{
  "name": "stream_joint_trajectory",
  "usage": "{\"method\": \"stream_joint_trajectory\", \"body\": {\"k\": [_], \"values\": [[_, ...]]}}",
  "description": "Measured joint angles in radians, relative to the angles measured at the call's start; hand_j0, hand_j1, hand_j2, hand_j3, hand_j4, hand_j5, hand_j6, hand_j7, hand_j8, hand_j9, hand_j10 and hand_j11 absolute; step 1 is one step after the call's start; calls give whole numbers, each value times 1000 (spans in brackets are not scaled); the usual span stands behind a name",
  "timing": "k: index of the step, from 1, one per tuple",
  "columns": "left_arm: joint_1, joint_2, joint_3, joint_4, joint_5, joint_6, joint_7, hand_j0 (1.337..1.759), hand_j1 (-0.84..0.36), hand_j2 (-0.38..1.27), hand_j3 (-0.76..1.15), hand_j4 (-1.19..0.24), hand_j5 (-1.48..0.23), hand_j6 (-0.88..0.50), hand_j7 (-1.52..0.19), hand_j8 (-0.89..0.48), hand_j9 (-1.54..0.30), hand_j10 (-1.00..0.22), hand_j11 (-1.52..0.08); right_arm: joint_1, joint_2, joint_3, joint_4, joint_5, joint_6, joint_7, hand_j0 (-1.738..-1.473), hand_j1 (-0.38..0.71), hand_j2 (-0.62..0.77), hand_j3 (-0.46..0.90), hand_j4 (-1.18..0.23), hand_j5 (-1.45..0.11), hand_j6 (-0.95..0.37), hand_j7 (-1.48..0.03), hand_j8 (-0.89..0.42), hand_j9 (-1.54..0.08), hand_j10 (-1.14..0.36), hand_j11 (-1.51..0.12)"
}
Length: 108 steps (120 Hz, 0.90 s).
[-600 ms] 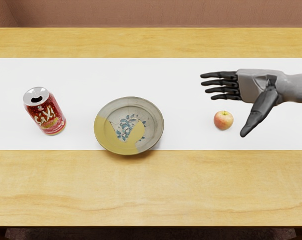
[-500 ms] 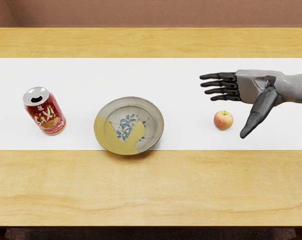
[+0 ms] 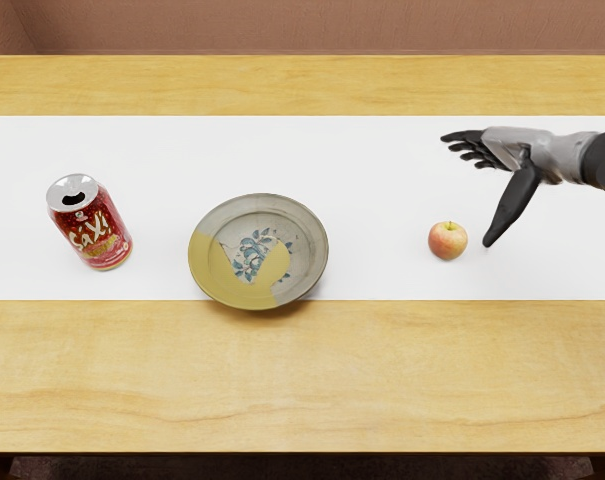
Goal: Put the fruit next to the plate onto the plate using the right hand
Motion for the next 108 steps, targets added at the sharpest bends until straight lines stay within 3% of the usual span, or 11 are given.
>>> {"method": "stream_joint_trajectory", "body": {"k": [19, 33, 61, 86, 108], "values": [[0, 0, 0, 0, 0, 0, 0, 1658, 58, 49, 0, -243, -316, -243, -316, -243, -316, -243, -316, -35, 29, -5, 10, -141, -114, -96, -1658, -302, -7, 0, -44, -53, -46, -53, -45, -53, -44, -53], [0, 0, 0, 0, 0, 0, 0, 1658, 58, 49, 0, -243, -316, -243, -316, -243, -316, -243, -316, -75, 78, -7, -5, -242, -169, -129, -1658, -264, -13, 0, -76, -95, -78, -94, -77, -94, -76, -94], [0, 0, 0, 0, 0, 0, 0, 1658, 58, 49, 0, -243, -316, -243, -316, -243, -316, -243, -316, -153, 159, -23, -34, -431, -329, -141, -1658, -223, -19, 0, -112, -140, -114, -139, -113, -140, -111, -140], [0, 0, 0, 0, 0, 0, 0, 1658, 58, 49, 0, -243, -316, -243, -316, -243, -316, -243, -316, -189, 206, -51, -35, -510, -357, -135, -1658, -205, -21, 0, -127, -159, -129, -158, -127, -159, -126, -159], [0, 0, 0, 0, 0, 0, 0, 1658, 58, 49, 0, -243, -316, -243, -316, -243, -316, -243, -316, -210, 230, -54, -38, -529, -382, -134, -1658, -127, -34, 0, -192, -244, -194, -243, -192, -243, -191, -243]]}}
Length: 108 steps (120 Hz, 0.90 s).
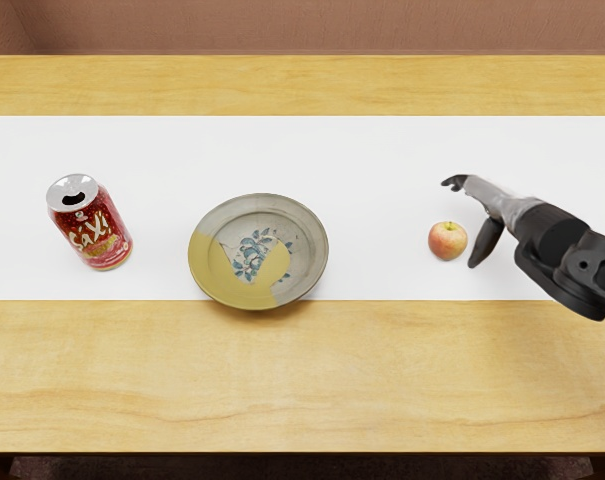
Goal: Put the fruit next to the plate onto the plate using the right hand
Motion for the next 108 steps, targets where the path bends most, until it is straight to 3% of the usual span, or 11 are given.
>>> {"method": "stream_joint_trajectory", "body": {"k": [108], "values": [[0, 0, 0, 0, 0, 0, 0, 1658, 58, 49, 0, -243, -316, -243, -316, -243, -316, -243, -316, -12, 51, -22, 4, -2, -41, -2, -1658, 92, -45, 0, -378, -489, -380, -487, -380, -487, -380, -485]]}}
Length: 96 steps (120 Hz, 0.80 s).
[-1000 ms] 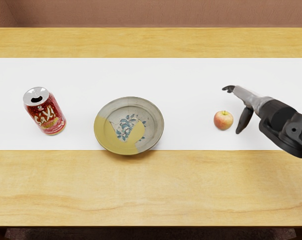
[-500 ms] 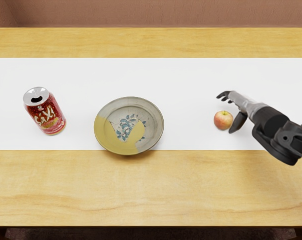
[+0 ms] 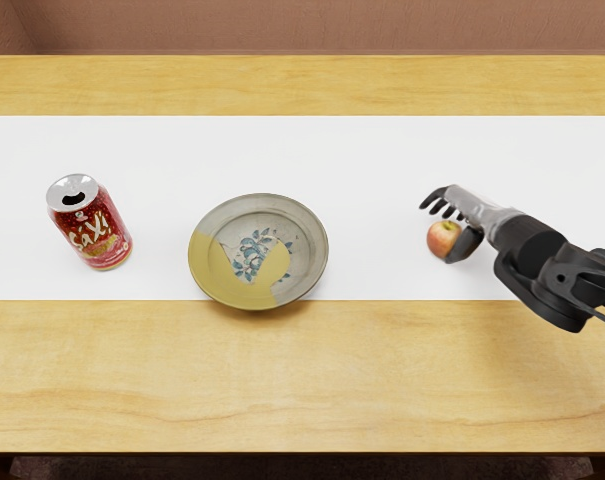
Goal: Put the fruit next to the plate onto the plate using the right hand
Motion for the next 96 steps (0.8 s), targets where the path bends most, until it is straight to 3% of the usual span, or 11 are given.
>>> {"method": "stream_joint_trajectory", "body": {"k": [27, 96], "values": [[0, 0, 0, 0, 0, 0, 0, 1658, 58, 49, 0, -243, -316, -243, -316, -243, -316, -243, -316, 0, 0, 1, 1, 10, 21, 0, -1658, 193, -60, 0, -460, -594, -457, -593, -429, -594, -460, -593], [0, 0, 0, 0, 0, 0, 0, 1658, 58, 49, 0, -243, -316, -243, -316, -243, -316, -243, -316, 35, -10, 21, 15, 85, 63, 3, -1657, 228, 234, 0, -596, -767, -507, -769, -488, -772, -591, -771]]}}
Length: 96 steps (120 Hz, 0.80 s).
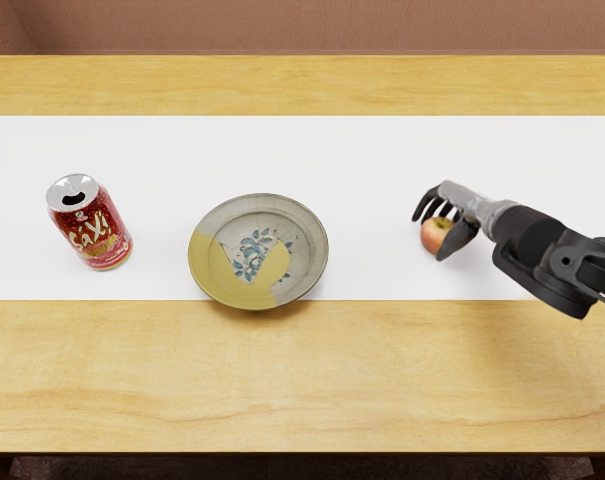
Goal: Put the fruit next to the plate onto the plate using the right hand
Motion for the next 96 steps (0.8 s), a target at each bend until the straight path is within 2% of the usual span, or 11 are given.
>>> {"method": "stream_joint_trajectory", "body": {"k": [16, 60, 86, 96], "values": [[0, 0, 0, 0, 0, 0, 0, 1658, 58, 49, 0, -243, -316, -243, -316, -243, -316, -243, -316, 13, -18, 26, 27, 28, 29, -1, -1657, 230, 256, 0, -603, -779, -520, -780, -494, -784, -595, -781], [0, 0, 0, 0, 0, 0, 0, 1658, 58, 48, 0, -243, -316, -243, -316, -243, -316, -243, -316, 18, -37, 185, 102, 125, 248, -1, -1657, 219, 257, 0, -624, -823, -518, -816, -488, -820, -595, -813], [0, 0, 0, 0, 0, 0, 0, 1658, 58, 48, 0, -243, -316, -243, -316, -243, -316, -243, -316, 35, 26, 226, 108, 146, 295, -1, -1657, 225, 270, 0, -623, -835, -512, -821, -480, -826, -589, -815], [0, 0, 0, 0, 0, 0, 0, 1658, 58, 48, 0, -243, -316, -243, -316, -243, -316, -243, -316, 46, 76, 232, 85, 148, 298, -1, -1657, 229, 275, 0, -619, -835, -510, -818, -478, -824, -587, -812]]}}
